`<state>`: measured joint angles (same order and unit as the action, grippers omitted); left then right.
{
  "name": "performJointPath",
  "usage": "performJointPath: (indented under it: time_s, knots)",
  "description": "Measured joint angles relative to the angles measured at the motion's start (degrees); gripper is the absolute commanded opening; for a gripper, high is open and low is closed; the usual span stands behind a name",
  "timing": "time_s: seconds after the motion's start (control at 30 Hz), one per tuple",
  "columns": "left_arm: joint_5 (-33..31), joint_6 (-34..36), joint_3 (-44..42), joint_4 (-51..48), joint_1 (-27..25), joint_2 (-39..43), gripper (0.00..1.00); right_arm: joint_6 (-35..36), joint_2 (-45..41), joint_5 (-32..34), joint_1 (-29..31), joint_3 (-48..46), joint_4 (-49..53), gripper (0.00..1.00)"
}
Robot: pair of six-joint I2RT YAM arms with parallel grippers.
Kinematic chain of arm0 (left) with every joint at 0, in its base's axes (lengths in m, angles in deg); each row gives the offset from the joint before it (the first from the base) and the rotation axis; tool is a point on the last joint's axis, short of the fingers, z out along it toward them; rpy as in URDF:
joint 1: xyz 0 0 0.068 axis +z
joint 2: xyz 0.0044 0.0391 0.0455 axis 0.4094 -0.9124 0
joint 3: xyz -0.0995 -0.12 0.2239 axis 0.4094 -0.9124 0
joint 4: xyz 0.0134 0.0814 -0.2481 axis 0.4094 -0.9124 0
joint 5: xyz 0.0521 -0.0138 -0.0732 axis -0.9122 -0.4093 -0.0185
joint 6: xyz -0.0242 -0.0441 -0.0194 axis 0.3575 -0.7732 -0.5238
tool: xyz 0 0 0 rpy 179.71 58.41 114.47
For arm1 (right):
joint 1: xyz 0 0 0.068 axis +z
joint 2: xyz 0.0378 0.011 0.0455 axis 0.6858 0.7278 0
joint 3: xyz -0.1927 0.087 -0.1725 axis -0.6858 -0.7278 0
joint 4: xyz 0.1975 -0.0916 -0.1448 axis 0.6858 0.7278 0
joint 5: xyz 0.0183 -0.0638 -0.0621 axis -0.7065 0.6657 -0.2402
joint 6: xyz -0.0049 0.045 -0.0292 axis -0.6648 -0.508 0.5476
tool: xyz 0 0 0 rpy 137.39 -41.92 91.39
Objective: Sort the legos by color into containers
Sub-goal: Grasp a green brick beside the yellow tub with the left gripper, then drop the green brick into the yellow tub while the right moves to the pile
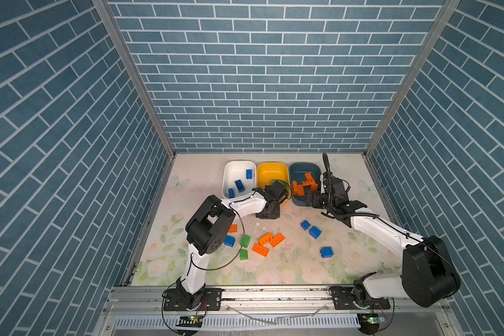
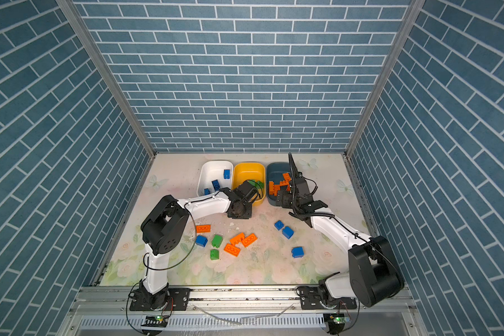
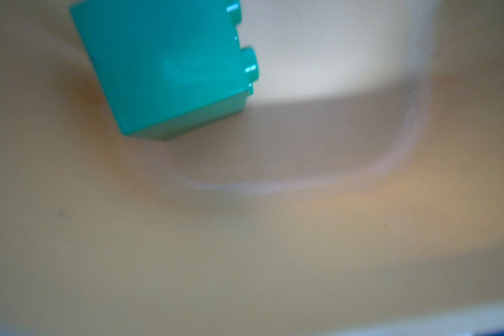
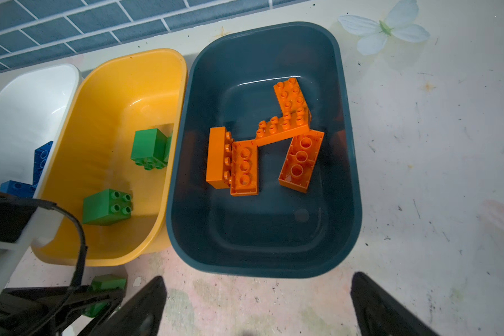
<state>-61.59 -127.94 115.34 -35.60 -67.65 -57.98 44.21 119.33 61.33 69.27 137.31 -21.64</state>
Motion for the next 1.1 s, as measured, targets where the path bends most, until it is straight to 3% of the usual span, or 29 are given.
performJointPath:
  time_s: [0.23,0.4,0.53,0.93,1.1]
  knots:
    - [-0.74,1.07,-4.00,-0.24,-0.02,3.69,0.26,0.48,0.00,-1.46,0.00,0.00,0.00,0.99]
    - [-2.73,1.01,-8.37,0.66,-0.02,11.32,0.25,1.99,0.00,-3.23,0.00,0.00,-0.17,0.99]
    - [-3.67,1.36,-7.26,1.88,0.00,15.30,0.25,3.93,0.00,-7.65,0.04,-0.22,-1.84,0.99]
    - [-1.46,5.03,10.97,1.55,2.16,3.76,0.25,18.67,-0.02,-19.56,7.82,-5.90,-6.51,0.99]
    - [0.09,5.53,17.29,-0.79,4.66,-1.07,0.34,23.76,-0.02,-23.87,9.11,-6.23,-7.98,0.99]
